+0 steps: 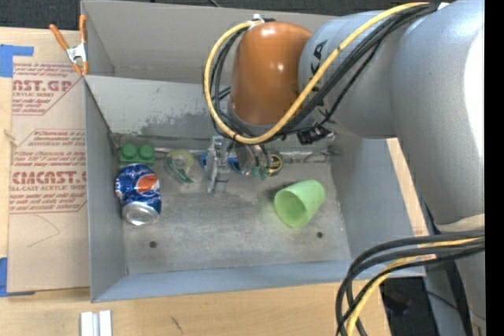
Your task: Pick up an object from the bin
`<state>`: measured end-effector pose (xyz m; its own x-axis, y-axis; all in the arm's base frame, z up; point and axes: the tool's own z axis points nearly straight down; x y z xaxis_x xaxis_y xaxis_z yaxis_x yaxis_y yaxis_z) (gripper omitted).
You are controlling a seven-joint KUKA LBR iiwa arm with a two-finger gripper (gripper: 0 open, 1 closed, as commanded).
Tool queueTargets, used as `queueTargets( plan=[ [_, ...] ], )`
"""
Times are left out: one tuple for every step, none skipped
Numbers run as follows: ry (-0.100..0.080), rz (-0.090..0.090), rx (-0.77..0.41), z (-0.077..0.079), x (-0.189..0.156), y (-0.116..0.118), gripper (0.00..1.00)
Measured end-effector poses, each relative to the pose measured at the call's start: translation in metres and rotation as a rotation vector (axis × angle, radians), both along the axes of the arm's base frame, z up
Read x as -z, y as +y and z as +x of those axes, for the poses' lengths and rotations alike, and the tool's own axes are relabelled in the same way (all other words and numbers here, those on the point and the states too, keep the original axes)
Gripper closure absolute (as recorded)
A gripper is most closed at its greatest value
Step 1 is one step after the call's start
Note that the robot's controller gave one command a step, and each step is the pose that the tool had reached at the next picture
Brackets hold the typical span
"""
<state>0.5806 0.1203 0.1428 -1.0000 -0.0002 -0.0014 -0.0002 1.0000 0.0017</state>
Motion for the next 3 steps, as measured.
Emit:
queueTargets(
  plan=[
    [0.006,-0.003,0.172,-0.089,-0.006,-0.038,1.0],
    [0.004,-0.001,0.463,-0.076,0.021,-0.01,1.0],
    [0.003,0.003,0.423,-0.097,0.004,0.09,1.0]
  ],
)
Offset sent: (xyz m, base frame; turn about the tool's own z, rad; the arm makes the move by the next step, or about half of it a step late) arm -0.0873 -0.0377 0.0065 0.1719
